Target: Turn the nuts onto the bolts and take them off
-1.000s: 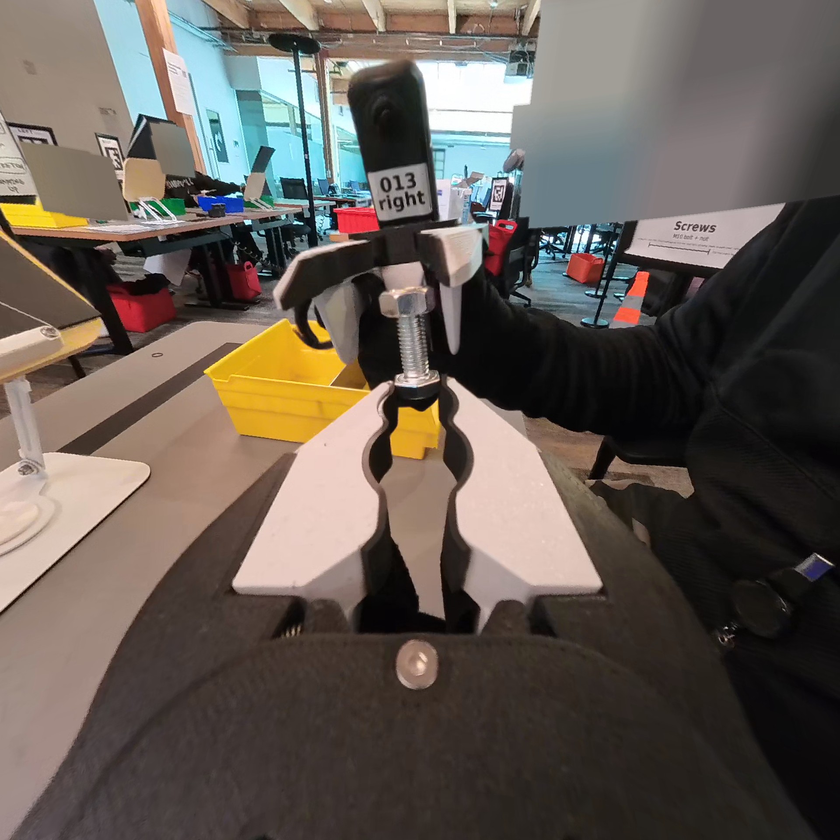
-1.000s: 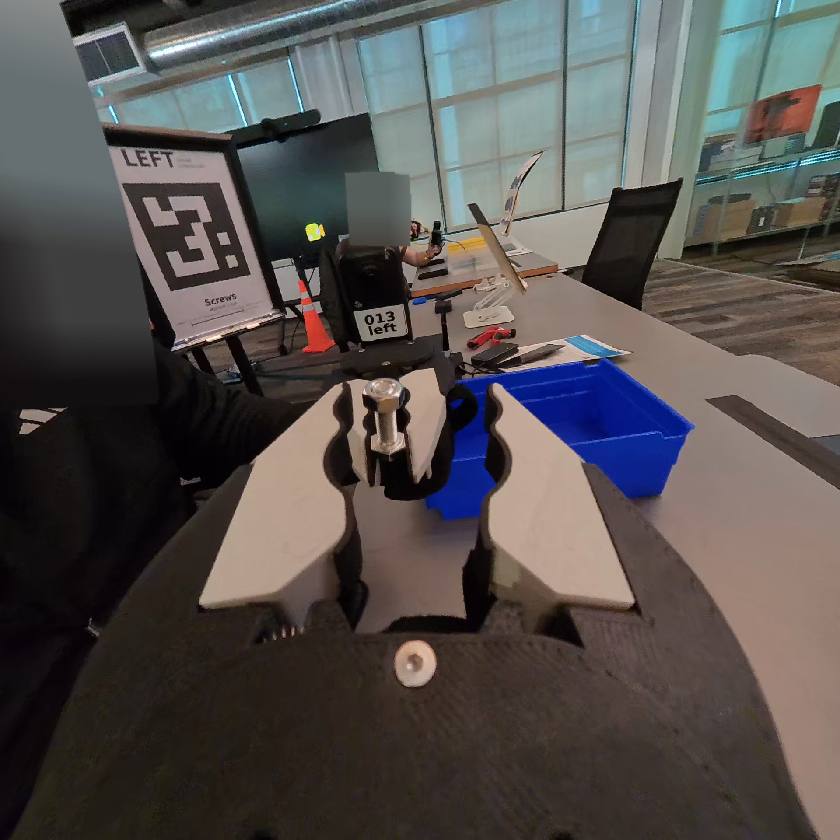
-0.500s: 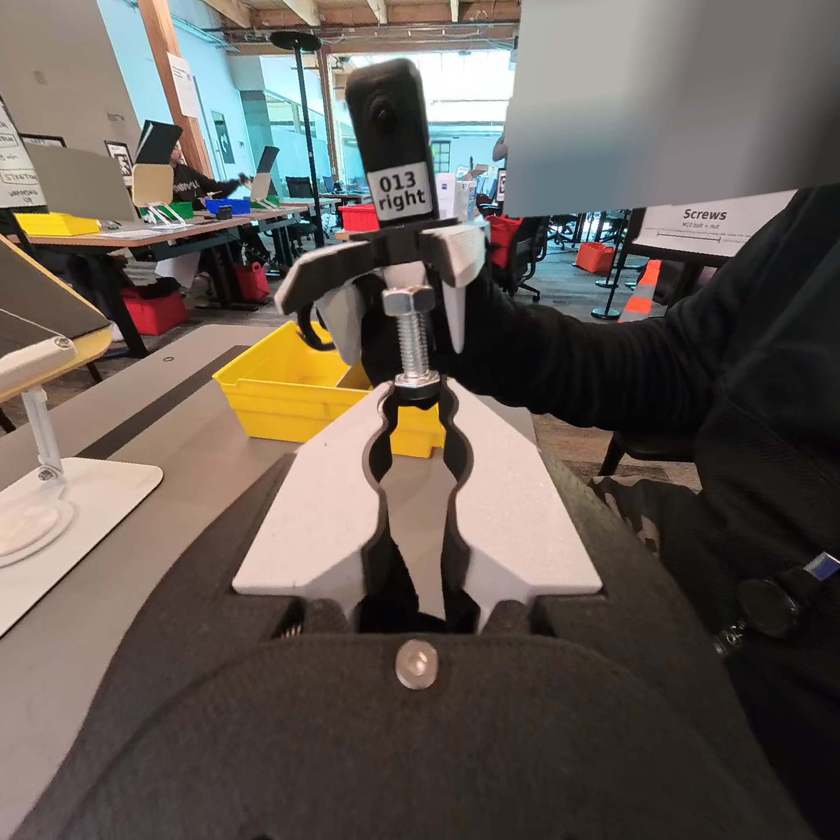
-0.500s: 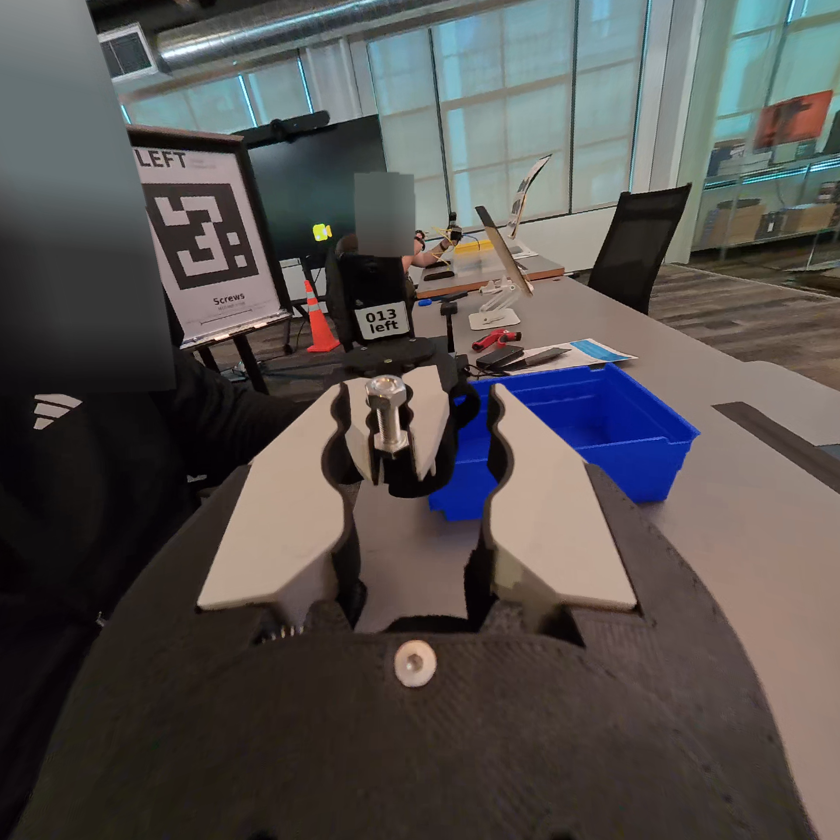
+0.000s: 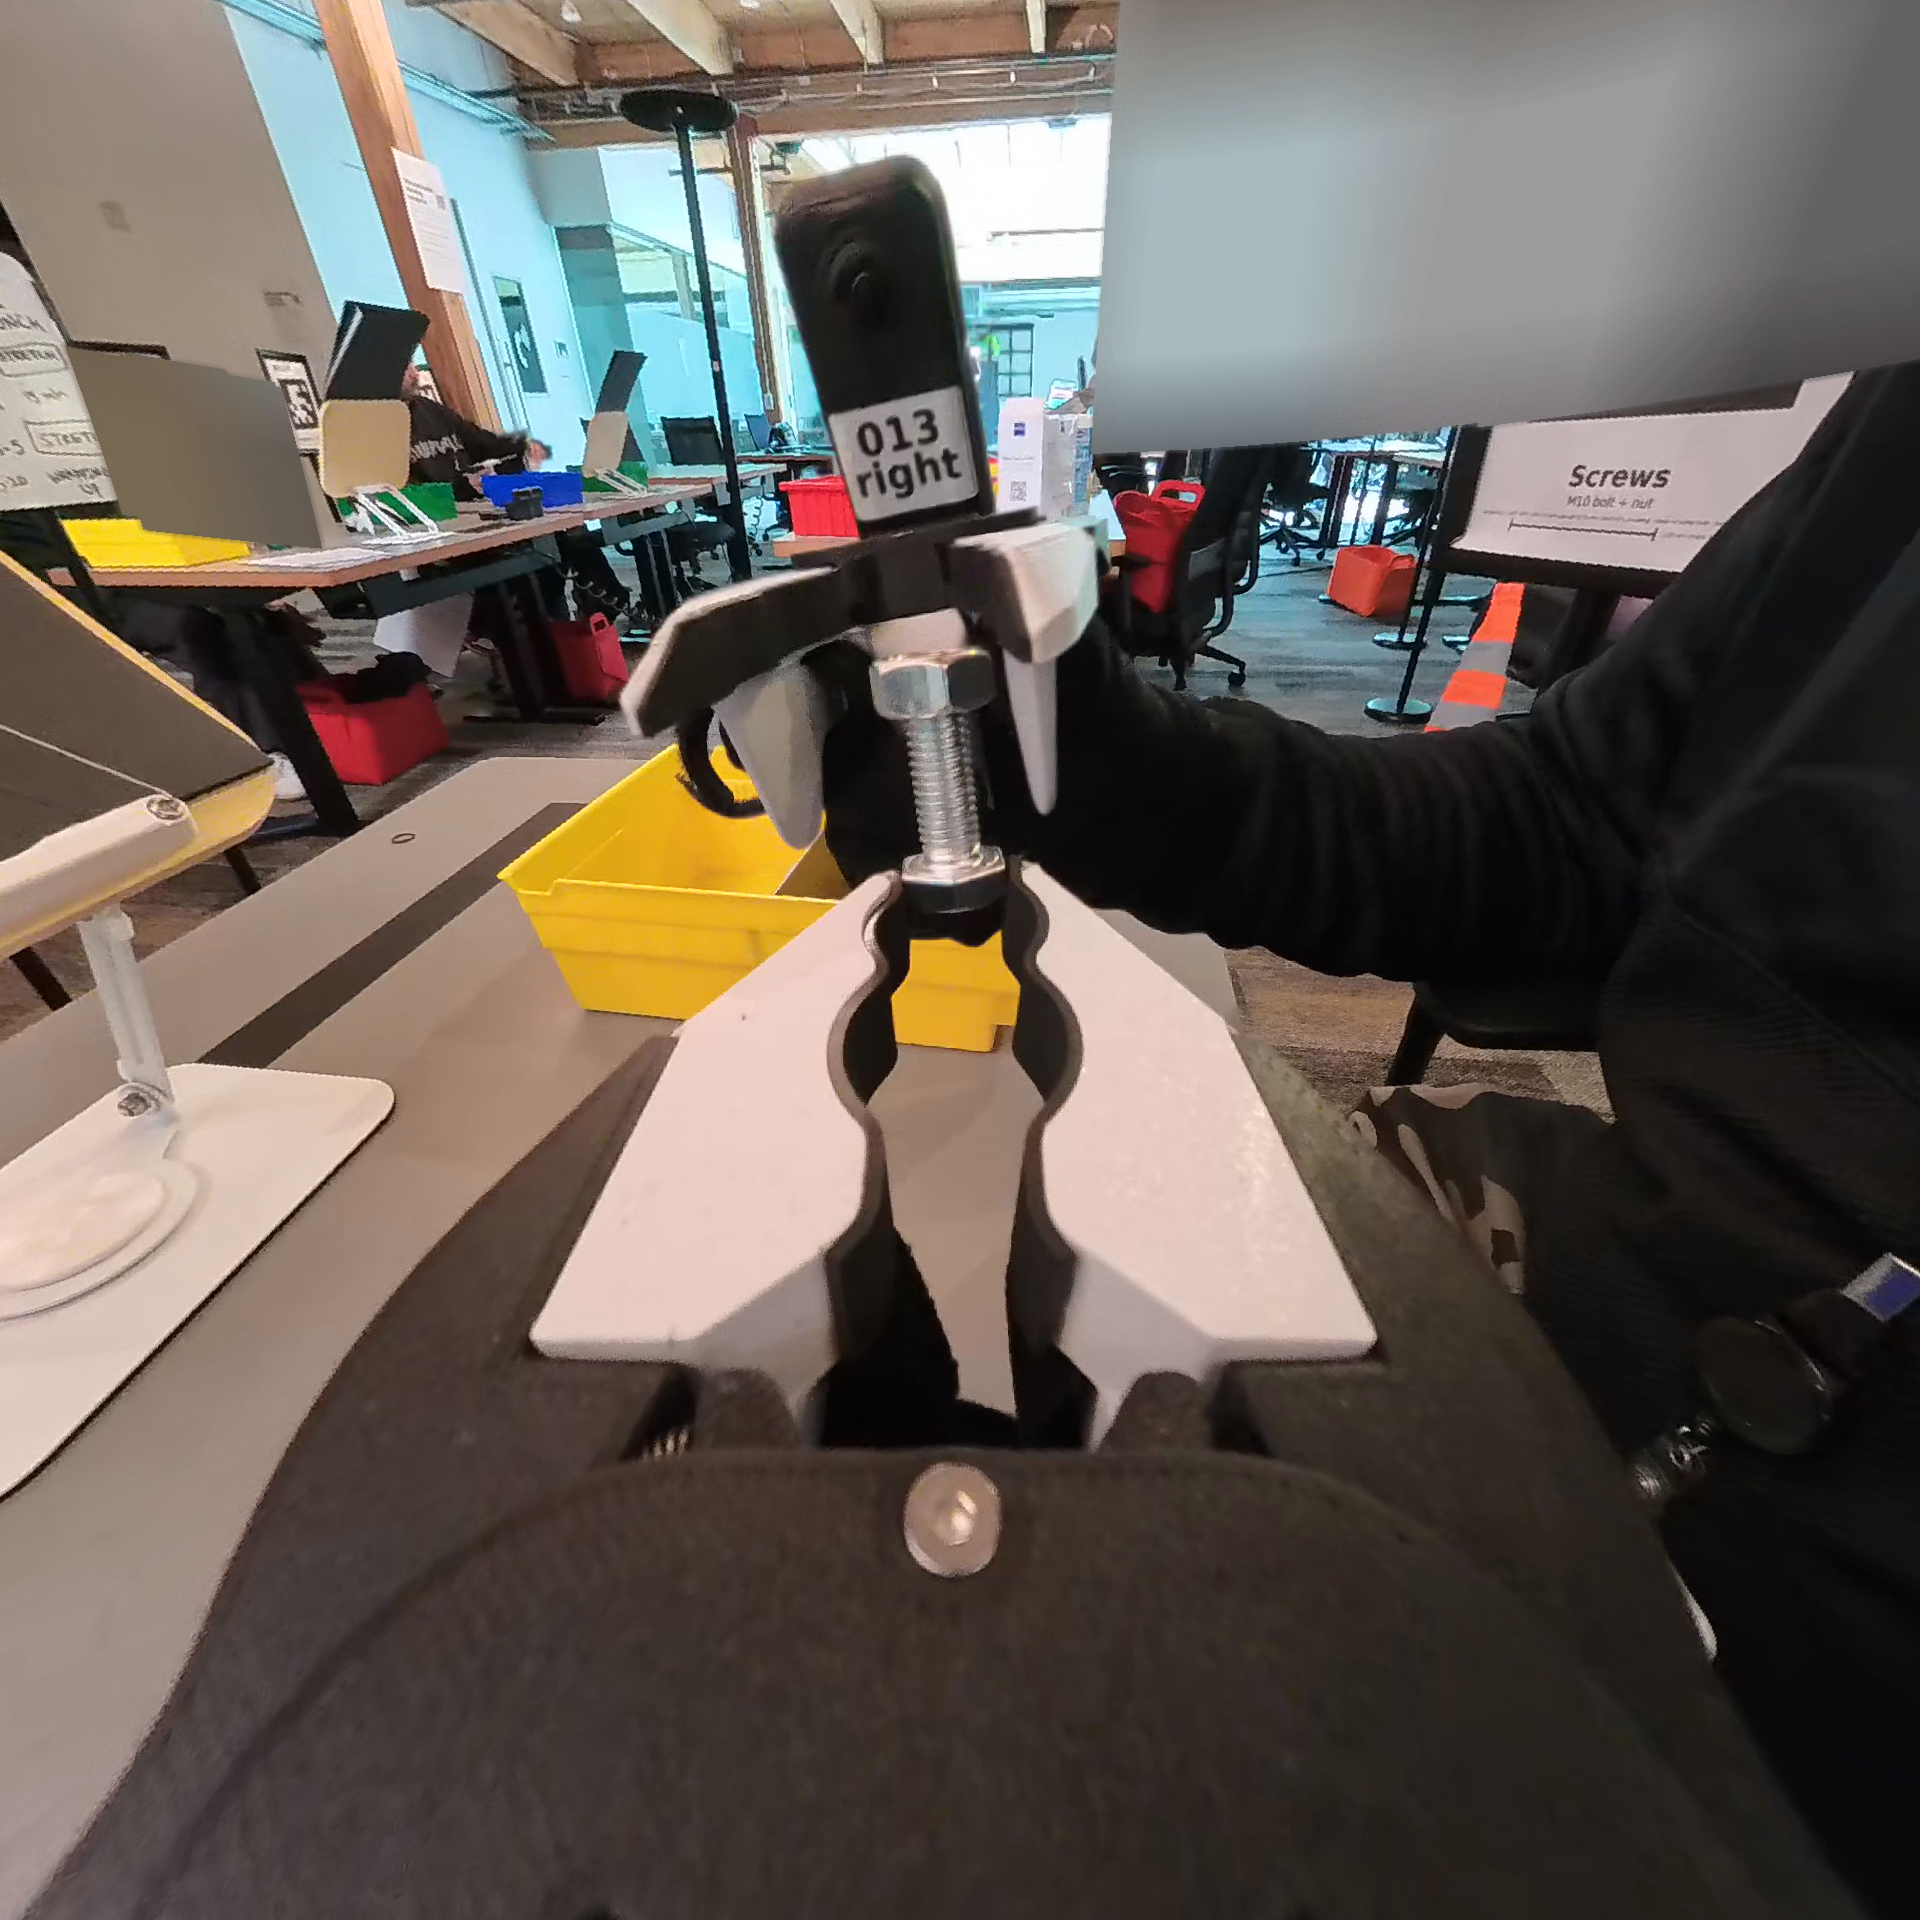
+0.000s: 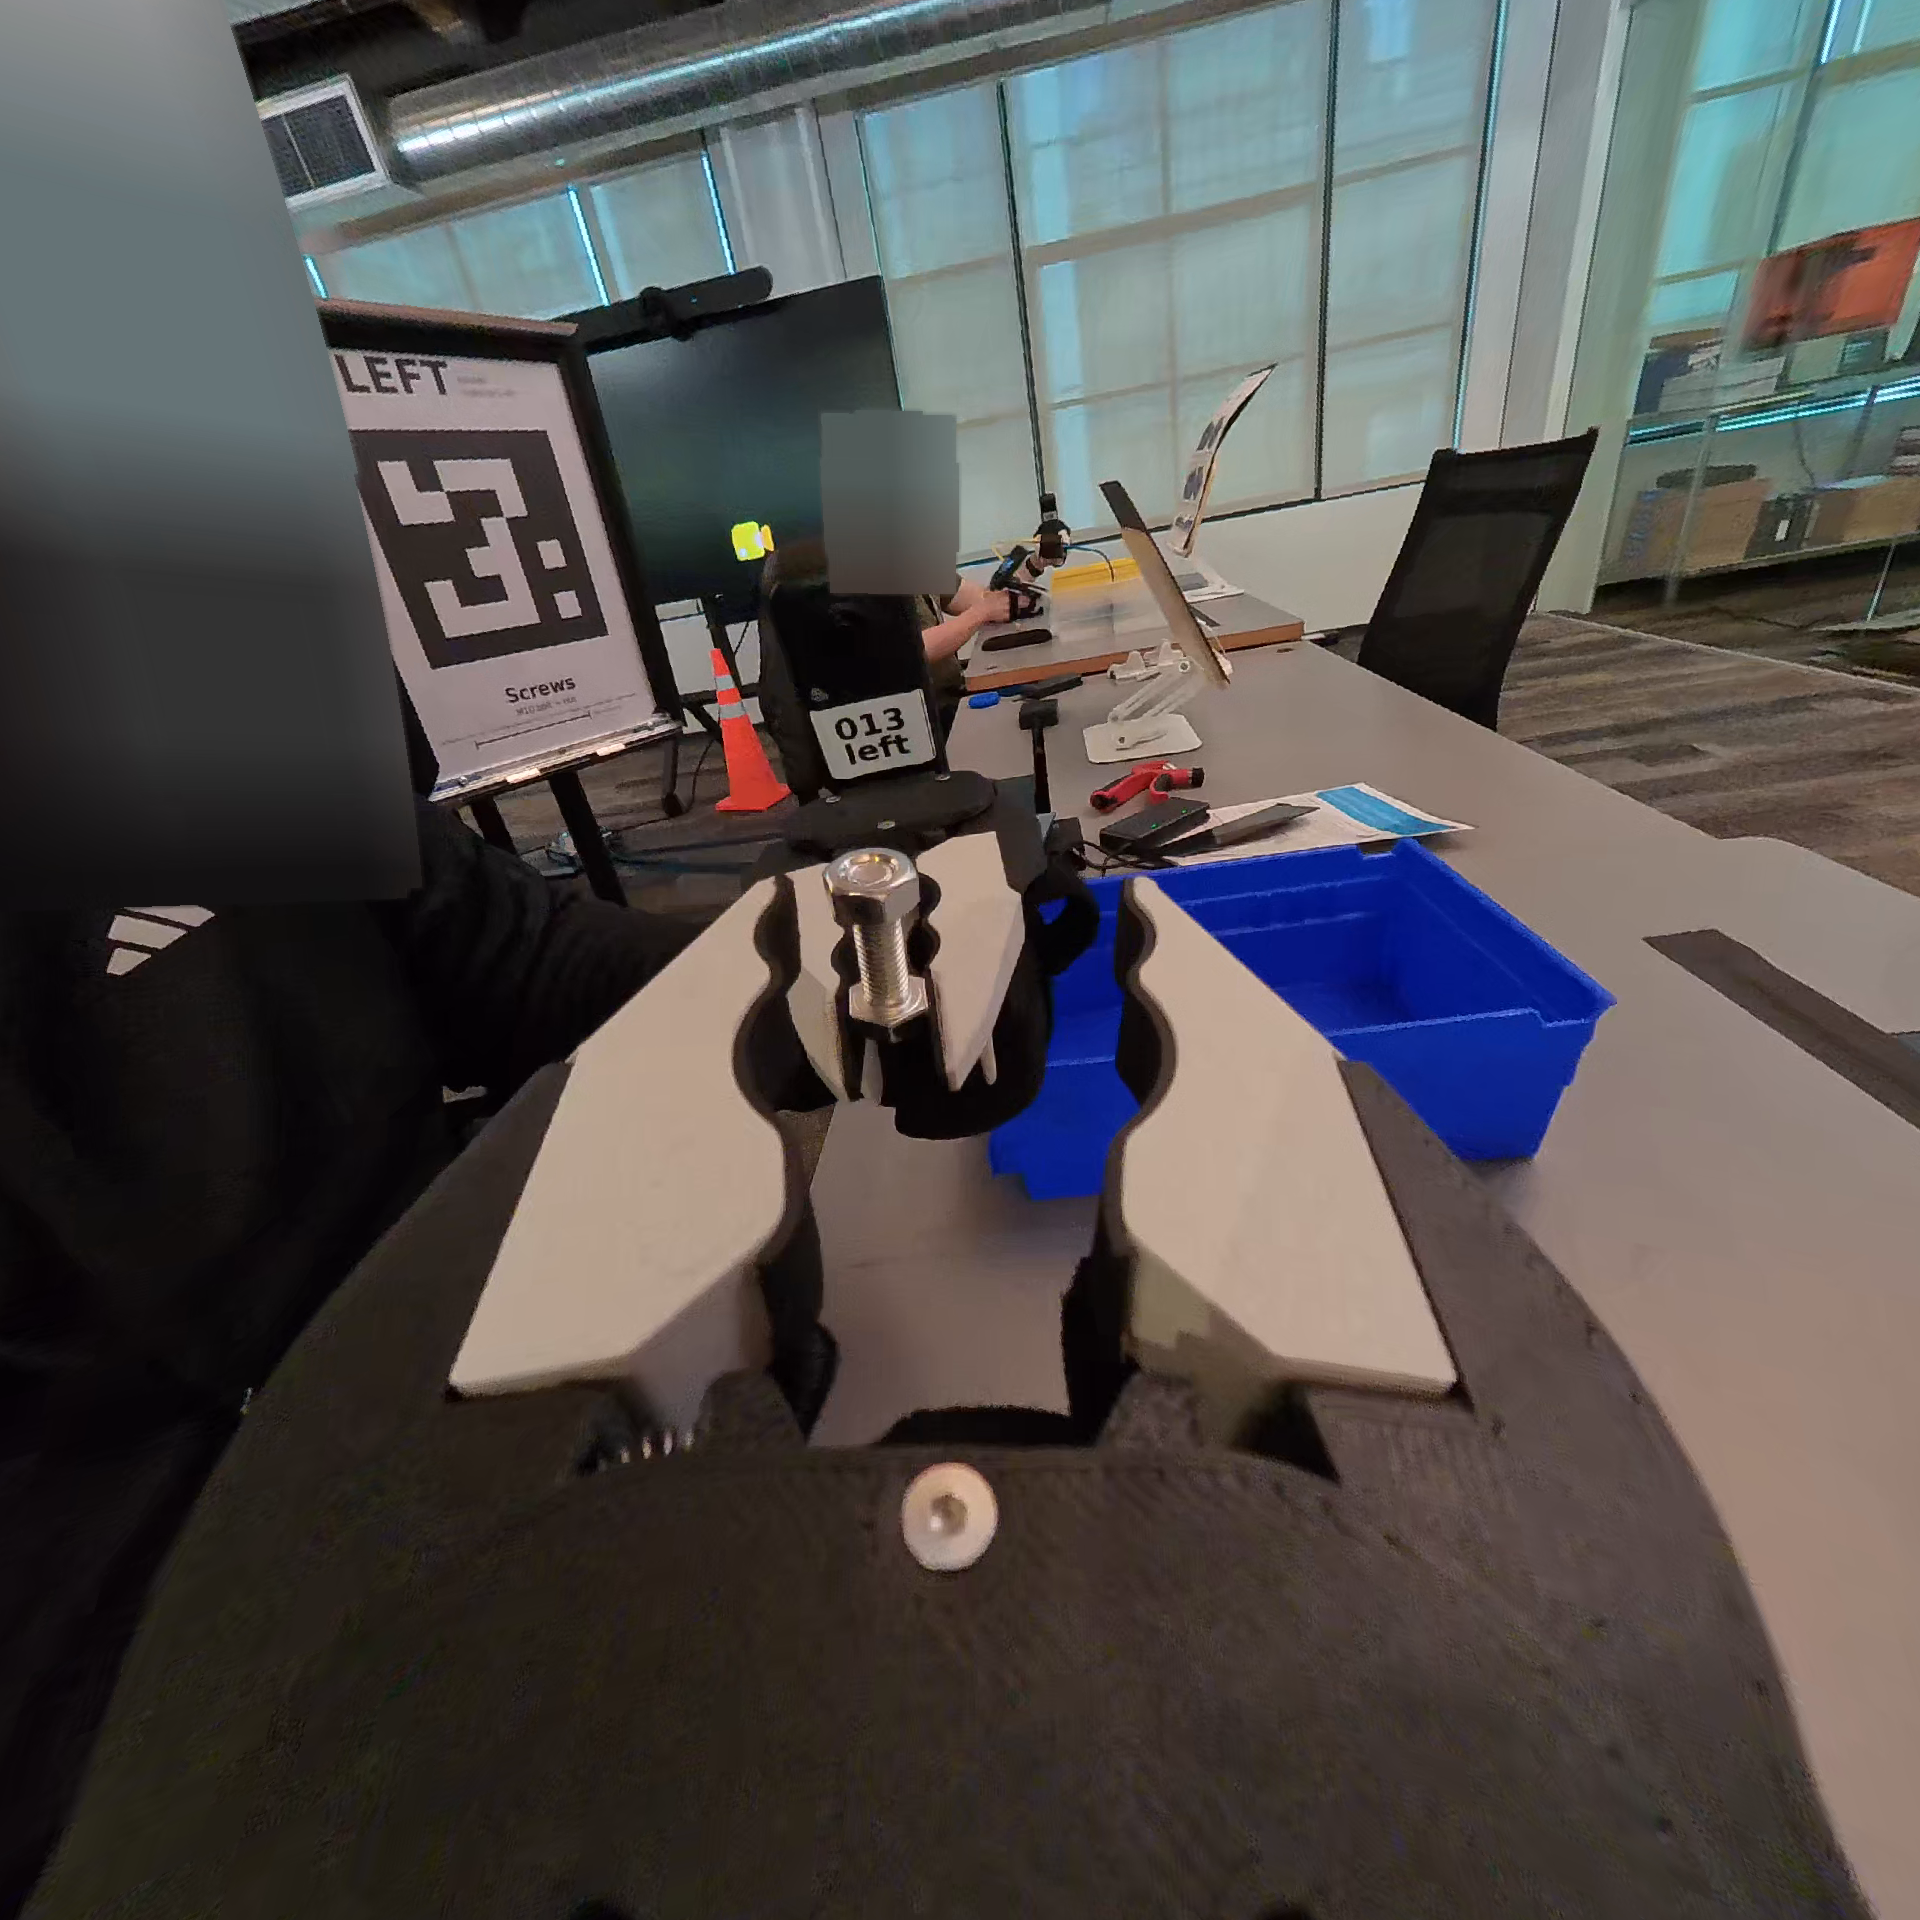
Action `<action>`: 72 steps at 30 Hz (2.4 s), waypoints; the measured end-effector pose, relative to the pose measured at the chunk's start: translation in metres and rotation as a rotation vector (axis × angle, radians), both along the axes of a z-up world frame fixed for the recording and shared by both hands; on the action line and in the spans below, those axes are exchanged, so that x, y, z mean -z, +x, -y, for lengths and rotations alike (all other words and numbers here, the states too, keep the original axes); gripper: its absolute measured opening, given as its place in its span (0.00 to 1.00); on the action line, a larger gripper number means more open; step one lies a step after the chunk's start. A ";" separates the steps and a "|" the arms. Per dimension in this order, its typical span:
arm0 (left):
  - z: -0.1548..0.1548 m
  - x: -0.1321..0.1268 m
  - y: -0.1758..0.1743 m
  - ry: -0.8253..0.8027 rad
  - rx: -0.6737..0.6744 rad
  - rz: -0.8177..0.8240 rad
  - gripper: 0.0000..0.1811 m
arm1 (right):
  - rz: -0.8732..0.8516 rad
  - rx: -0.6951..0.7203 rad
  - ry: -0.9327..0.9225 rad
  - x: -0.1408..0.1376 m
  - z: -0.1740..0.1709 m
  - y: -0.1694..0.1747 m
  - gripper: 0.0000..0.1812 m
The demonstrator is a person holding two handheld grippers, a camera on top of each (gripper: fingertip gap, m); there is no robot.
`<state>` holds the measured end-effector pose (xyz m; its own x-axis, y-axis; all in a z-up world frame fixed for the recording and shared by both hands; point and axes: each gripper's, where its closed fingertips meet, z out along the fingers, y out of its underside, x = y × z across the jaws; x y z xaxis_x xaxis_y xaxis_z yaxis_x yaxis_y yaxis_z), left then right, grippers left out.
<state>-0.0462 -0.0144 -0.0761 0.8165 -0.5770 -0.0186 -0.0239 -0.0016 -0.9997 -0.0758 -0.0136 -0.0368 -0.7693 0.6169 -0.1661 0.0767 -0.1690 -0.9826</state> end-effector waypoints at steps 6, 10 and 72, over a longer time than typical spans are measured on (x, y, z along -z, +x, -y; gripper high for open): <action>0.000 0.001 0.000 -0.003 -0.003 -0.006 0.09 | 0.030 0.043 -0.026 0.004 -0.010 -0.007 0.33; 0.001 -0.003 0.000 0.009 0.004 -0.002 0.09 | 0.042 0.092 -0.058 0.004 -0.033 -0.007 0.27; -0.001 0.003 -0.003 -0.013 -0.005 0.008 0.09 | 0.046 0.029 -0.030 0.008 -0.015 -0.004 0.28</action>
